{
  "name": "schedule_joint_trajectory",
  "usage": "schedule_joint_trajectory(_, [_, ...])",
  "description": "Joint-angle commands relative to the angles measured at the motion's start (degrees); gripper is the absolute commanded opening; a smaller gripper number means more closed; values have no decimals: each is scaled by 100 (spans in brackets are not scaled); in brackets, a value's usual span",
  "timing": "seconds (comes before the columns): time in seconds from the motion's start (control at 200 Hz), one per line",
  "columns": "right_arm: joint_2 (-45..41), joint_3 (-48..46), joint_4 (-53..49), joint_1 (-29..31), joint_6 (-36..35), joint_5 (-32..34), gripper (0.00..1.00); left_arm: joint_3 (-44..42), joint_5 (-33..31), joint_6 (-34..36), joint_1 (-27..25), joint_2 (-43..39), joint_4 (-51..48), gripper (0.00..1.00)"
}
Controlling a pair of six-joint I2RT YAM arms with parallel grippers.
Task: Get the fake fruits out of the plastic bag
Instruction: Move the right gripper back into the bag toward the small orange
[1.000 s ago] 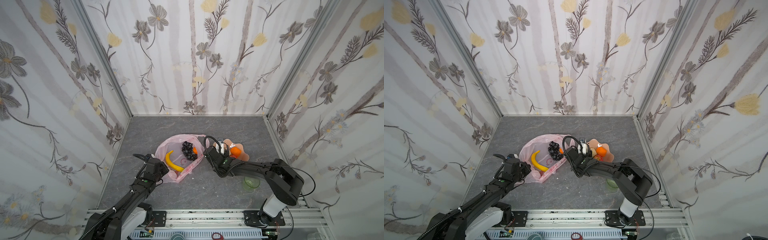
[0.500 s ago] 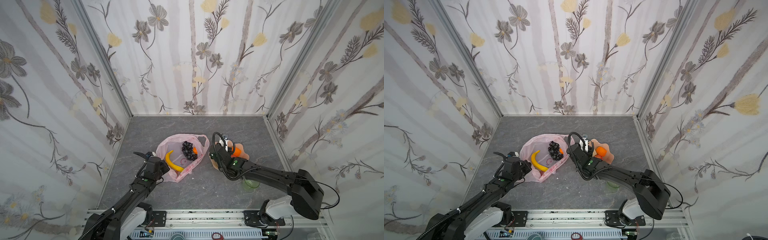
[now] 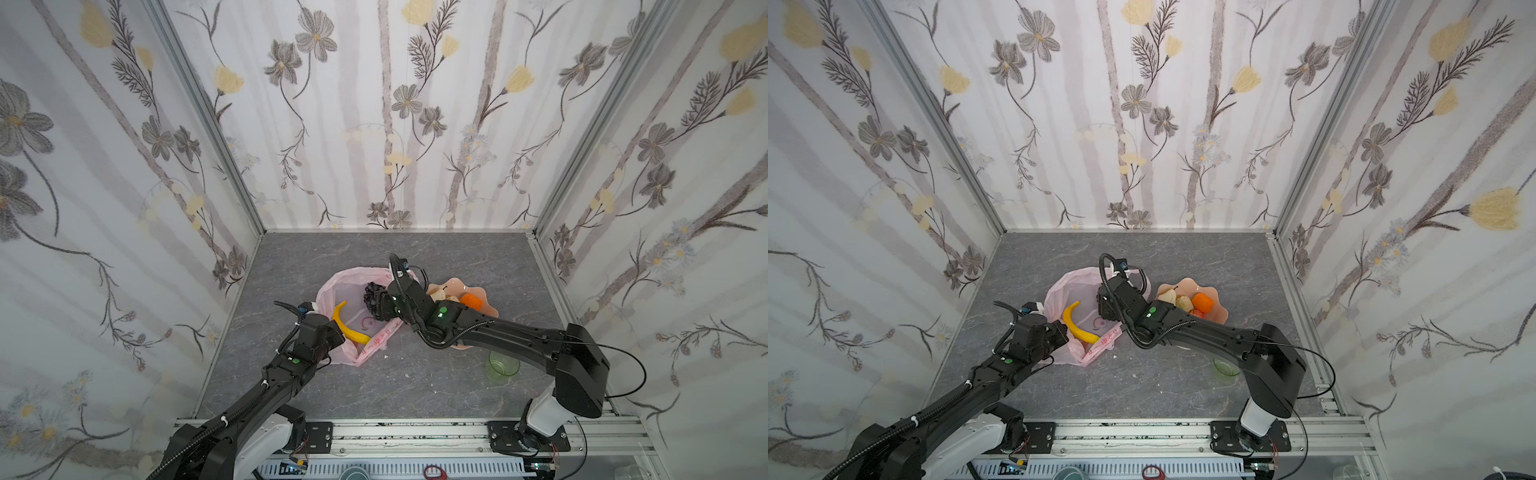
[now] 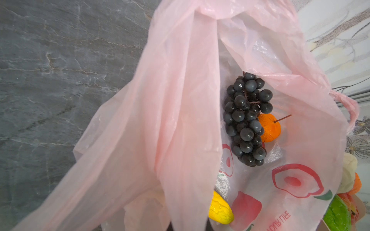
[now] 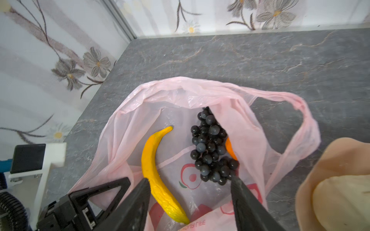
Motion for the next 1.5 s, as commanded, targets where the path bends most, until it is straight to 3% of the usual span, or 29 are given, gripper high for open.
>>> schedule_joint_trajectory(0.0, [401, 388, -222, 35, 88, -587, 64, -47, -202, 90, -31, -111, 104, 4])
schedule_joint_trajectory(0.23, [1276, 1067, -553, -142, 548, -1046, 63, -149, -155, 117, -39, -179, 104, 3])
schedule_joint_trajectory(0.41, [1547, 1108, -746, -541, 951, -1043, 63, -201, -114, 78, -66, -253, 113, 4])
schedule_joint_trajectory(0.684, [1774, 1152, -1033, -883, 987, -504, 62, -279, -113, 78, -66, -229, 147, 4])
schedule_joint_trajectory(0.774, [1839, 1225, -1044, -933, 963, -370, 56, -297, -126, 69, -66, -249, 154, 4])
schedule_joint_trajectory(0.914, [2010, 1452, -1185, -1031, 894, -129, 55, -283, -98, 68, -66, -223, 172, 4])
schedule_joint_trajectory(1.494, [2572, 2081, -1318, -1381, 722, -130, 44, -306, -58, 51, -66, -160, 217, 4])
